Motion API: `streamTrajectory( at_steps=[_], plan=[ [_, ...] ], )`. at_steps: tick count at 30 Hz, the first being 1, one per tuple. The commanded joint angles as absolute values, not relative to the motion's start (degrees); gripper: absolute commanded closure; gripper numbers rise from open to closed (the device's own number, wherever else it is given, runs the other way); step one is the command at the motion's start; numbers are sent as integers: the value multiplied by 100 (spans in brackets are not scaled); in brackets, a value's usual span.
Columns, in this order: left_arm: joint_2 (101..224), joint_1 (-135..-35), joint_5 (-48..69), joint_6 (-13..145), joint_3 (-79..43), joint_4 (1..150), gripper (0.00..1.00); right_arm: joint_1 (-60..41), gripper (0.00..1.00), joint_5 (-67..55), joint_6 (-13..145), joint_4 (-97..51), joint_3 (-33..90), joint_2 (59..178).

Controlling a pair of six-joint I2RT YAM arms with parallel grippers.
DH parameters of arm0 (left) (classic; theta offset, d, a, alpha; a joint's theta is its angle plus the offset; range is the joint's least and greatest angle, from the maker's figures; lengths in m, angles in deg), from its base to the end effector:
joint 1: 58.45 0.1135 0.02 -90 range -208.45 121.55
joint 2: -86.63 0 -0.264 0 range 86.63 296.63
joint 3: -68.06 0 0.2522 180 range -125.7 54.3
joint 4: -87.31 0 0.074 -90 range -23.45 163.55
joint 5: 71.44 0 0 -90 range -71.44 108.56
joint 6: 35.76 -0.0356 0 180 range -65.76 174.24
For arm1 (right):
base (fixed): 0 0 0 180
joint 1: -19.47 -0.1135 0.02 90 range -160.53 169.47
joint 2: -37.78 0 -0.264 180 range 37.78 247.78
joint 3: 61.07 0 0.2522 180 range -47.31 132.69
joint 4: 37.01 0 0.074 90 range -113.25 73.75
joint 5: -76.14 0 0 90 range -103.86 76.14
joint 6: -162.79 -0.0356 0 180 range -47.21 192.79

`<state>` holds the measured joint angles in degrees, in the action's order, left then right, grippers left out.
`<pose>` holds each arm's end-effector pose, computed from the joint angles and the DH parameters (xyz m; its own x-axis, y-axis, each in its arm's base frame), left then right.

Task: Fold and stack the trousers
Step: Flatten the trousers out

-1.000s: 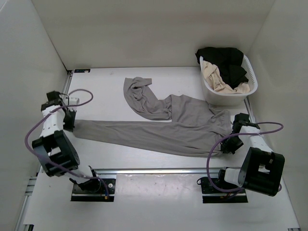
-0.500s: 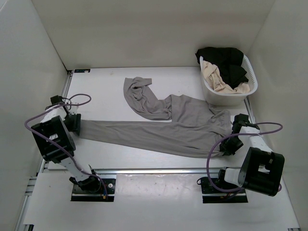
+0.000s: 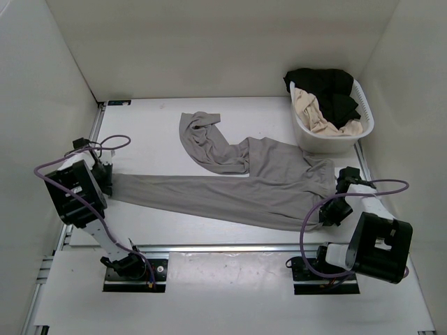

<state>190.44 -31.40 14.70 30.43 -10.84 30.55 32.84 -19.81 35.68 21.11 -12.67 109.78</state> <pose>0.2929 0.1469 0.1553 -0.9859 -0.0512 -0.1594 -0.0514 0.9987 -0.0025 0.1794 -0.0464 0.1553 -0.6202 0.7642 -0.1767 0.7759 0.6309 0.0051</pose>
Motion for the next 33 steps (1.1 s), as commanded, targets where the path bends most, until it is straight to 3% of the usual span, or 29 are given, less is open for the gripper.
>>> streamTrajectory(
  at_steps=[1, 3, 8, 13, 17, 19, 20, 26, 33],
  plan=[
    [18569, -3077, 1617, 2701, -1407, 2777, 86, 3266, 93, -2010, 3508, 1956, -1189, 11142],
    [18384, -3015, 1926, 2340, -1556, 2584, 86, 3266, 100, -2097, 3508, 1956, -1031, 11196],
    [18532, -2944, 2137, 1952, -2074, 2337, 86, 3266, 100, -2150, 3727, 1903, -93, 11459],
    [19472, -2944, 1970, 2172, -4767, 1266, 86, 3266, 100, -1782, 4113, 2306, 2148, 12293],
    [19623, -2944, 2347, 1997, -5345, 808, 86, 3266, 100, -1649, 4333, 2912, 3214, 12417],
    [19404, -2944, 2742, 1804, -4961, 807, 86, 3266, 100, -1728, 4395, 3054, 3215, 12286],
    [19038, -2892, 2883, 1655, -3975, 868, 86, 3266, 100, -1789, 4396, 3054, 2841, 12138],
    [18560, -2839, 3648, 1294, -1746, 1071, 86, 3266, 100, -1737, 4449, 2923, 1590, 11776],
    [18401, -2839, 4125, 1276, -1379, 1440, 83, 3266, 100, -1737, 4388, 2510, 517, 11538]
  ],
)
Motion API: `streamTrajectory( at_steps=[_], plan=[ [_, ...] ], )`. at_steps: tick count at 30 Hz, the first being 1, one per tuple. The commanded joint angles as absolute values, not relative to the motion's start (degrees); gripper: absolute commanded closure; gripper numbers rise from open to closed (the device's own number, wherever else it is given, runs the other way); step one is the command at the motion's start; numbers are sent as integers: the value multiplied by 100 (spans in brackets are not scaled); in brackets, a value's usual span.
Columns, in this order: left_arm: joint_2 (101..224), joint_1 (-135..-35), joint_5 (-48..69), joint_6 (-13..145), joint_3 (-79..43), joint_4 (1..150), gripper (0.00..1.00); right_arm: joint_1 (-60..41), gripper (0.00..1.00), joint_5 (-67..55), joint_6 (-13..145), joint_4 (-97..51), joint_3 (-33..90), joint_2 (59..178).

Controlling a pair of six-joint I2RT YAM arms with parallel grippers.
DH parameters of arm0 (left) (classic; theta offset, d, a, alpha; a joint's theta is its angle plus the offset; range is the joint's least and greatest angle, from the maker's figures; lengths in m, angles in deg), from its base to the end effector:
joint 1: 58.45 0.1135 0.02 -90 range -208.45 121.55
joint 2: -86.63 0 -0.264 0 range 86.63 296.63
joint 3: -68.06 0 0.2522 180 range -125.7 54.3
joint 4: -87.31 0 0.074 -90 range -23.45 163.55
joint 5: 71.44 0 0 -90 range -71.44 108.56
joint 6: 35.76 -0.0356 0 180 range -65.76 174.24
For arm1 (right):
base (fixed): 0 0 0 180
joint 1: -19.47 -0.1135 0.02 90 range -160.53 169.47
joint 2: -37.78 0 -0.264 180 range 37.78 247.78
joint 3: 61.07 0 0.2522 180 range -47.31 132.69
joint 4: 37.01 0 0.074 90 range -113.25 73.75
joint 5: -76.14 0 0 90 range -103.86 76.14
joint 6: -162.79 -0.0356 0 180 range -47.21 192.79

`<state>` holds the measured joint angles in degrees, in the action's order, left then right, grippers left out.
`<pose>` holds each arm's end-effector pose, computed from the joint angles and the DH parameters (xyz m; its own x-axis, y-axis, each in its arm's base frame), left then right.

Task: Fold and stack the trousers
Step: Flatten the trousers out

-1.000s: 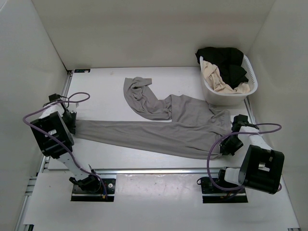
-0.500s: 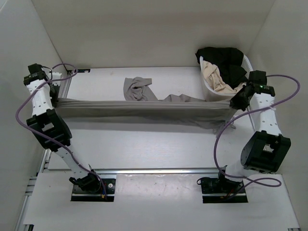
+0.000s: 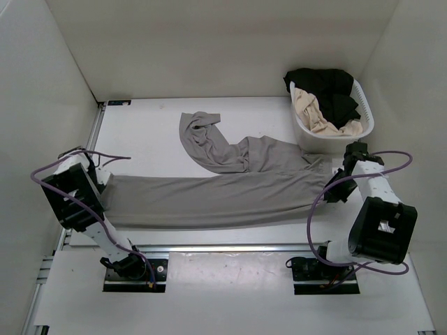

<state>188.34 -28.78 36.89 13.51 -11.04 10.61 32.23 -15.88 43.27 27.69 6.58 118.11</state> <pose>0.2455 0.1528 0.1687 -0.9275 0.1844 0.3251 0.2369 0.9628 0.1296 0.2393 -0.0555 0.2115 -0.7157 0.6670 -0.2071 0.6676 0.7405 0.0777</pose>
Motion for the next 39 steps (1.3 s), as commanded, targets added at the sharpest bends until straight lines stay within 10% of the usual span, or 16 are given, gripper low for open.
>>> streamTrajectory(
  at_steps=[1, 15, 23, 29, 39],
  plan=[
    [18488, -2891, 4010, 1354, -1477, 1440, 80, 3266, 100, -1668, 4387, 2509, 456, 11538],
    [19327, -2822, 3149, 1865, -3007, 1441, 51, 3266, 100, -1789, 4440, 2342, 332, 11837],
    [17953, -2566, 3017, 1557, -900, 1571, 58, 3266, 100, -1728, 4440, 2185, 156, 11828],
    [17953, -2619, 3016, 1609, -353, 2186, 33, 3266, 100, -1719, 4387, 2184, 262, 11828],
    [18419, -2672, 3104, 1821, -319, 2889, 29, 3266, 100, -1667, 4335, 2184, 262, 11820]
  ],
)
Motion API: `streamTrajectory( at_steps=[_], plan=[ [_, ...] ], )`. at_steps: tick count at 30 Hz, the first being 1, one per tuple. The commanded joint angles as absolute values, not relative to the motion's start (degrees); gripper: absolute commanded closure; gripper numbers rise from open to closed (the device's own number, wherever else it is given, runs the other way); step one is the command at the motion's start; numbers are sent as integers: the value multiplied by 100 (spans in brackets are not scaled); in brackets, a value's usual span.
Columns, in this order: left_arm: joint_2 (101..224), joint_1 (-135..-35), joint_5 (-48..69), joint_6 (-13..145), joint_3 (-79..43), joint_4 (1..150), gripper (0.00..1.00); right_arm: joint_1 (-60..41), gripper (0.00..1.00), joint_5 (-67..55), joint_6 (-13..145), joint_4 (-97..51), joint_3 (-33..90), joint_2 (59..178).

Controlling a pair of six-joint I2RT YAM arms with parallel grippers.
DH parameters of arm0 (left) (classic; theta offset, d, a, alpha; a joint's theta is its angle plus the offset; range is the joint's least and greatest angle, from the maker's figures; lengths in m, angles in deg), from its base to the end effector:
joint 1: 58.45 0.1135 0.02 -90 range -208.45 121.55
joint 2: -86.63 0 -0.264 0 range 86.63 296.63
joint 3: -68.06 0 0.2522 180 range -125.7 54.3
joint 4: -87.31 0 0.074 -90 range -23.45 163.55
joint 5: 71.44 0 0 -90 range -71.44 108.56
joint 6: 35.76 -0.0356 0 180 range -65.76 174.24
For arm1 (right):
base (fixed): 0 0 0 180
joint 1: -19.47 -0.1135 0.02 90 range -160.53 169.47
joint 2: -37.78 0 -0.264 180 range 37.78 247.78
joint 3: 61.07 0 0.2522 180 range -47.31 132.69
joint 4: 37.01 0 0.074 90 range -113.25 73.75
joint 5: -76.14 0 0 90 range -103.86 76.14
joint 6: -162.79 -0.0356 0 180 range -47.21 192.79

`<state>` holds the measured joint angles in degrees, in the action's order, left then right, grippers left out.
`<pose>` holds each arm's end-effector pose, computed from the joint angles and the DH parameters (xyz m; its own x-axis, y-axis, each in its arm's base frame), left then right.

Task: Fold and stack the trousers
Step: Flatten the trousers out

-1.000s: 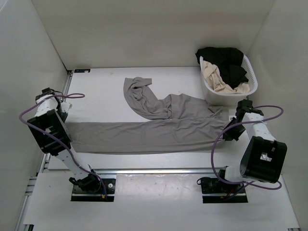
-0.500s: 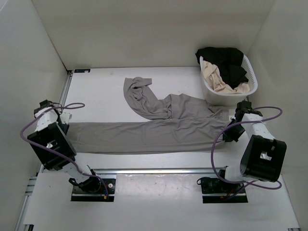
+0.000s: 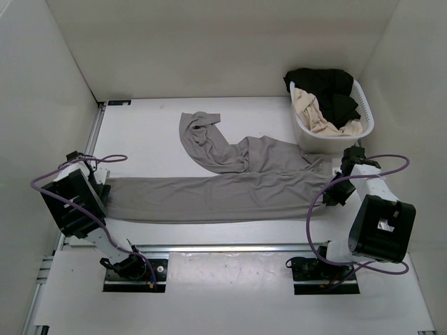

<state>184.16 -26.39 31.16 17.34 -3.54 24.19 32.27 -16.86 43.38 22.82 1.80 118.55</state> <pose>0.2359 0.1569 0.1562 -0.9905 0.0710 0.1177 0.0921 0.9785 0.1844 0.2345 -0.0552 0.1895 -0.7161 0.6656 -0.2102 0.6701 0.7399 0.0598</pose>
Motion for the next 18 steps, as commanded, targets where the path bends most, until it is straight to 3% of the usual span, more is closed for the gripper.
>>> streamTrajectory(
  at_steps=[1, 4, 8, 18],
  plan=[
    [18471, -2672, 3156, 1768, -318, 2890, 29, 3266, 100, -1667, 4334, 2184, 262, 11820],
    [18603, -2672, 3105, 1768, -178, 2952, 40, 3266, 100, -1667, 4334, 2184, 262, 11767],
    [18656, -2672, 3165, 1611, -63, 2952, 86, 3266, 100, -1667, 4334, 2184, 314, 11767],
    [17909, -2224, 3834, 213, -1205, 2838, 86, 3318, 100, -1957, 4334, 2429, 490, 11601]
  ],
)
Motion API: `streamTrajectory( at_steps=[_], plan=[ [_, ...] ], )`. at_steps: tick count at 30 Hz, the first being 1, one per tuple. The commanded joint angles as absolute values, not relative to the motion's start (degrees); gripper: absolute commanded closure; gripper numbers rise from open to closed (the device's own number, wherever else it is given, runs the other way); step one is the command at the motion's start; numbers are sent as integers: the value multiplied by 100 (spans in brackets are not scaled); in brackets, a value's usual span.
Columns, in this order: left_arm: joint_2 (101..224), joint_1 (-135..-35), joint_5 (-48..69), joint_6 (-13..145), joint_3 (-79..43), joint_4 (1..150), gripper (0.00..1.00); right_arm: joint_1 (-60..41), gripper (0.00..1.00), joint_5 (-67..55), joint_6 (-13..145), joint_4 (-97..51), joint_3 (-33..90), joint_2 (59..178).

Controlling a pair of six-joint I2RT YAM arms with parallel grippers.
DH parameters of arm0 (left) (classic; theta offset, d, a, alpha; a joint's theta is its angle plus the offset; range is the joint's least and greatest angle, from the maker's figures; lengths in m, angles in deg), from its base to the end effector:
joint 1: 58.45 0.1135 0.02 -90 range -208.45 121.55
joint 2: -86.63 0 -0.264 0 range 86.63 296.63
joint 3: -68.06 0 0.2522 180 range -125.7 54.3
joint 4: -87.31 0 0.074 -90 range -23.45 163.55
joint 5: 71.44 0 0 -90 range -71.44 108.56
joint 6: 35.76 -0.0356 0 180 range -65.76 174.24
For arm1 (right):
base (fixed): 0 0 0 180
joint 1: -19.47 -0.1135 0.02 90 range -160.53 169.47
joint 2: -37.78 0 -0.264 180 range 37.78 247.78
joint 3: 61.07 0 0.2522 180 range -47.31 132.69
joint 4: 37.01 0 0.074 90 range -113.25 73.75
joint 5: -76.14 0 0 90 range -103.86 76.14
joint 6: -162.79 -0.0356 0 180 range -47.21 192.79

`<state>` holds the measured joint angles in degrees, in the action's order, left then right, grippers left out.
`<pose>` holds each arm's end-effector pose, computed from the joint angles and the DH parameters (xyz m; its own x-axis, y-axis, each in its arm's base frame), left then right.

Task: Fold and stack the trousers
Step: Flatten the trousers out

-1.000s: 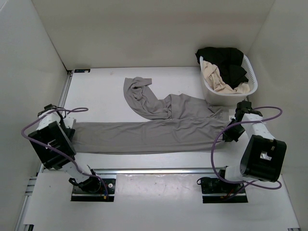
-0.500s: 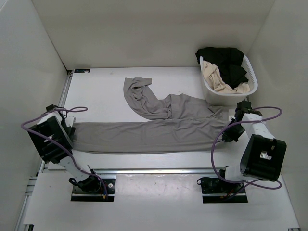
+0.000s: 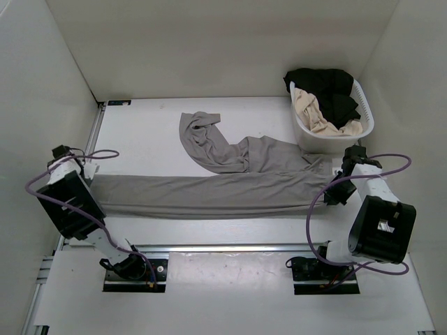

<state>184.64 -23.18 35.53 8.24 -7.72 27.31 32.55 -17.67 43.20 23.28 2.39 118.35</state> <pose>0.2429 0.1845 0.1725 -0.9824 0.1479 0.1141 0.1759 0.9382 0.2981 0.2349 -0.0570 0.1928 -0.7081 0.6704 -0.2217 0.6780 0.7332 0.0513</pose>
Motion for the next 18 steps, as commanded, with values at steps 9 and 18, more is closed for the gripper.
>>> streamTrajectory(
  at_steps=[9, 18],
  plan=[
    [17478, -2171, 4062, -271, -38, 2627, 86, 3687, 100, -2133, 4211, 3080, -62, 10862],
    [17540, -2066, 4062, -210, 420, 2627, 86, 4268, 97, -1534, 3605, 2782, -1233, 10273]
  ],
)
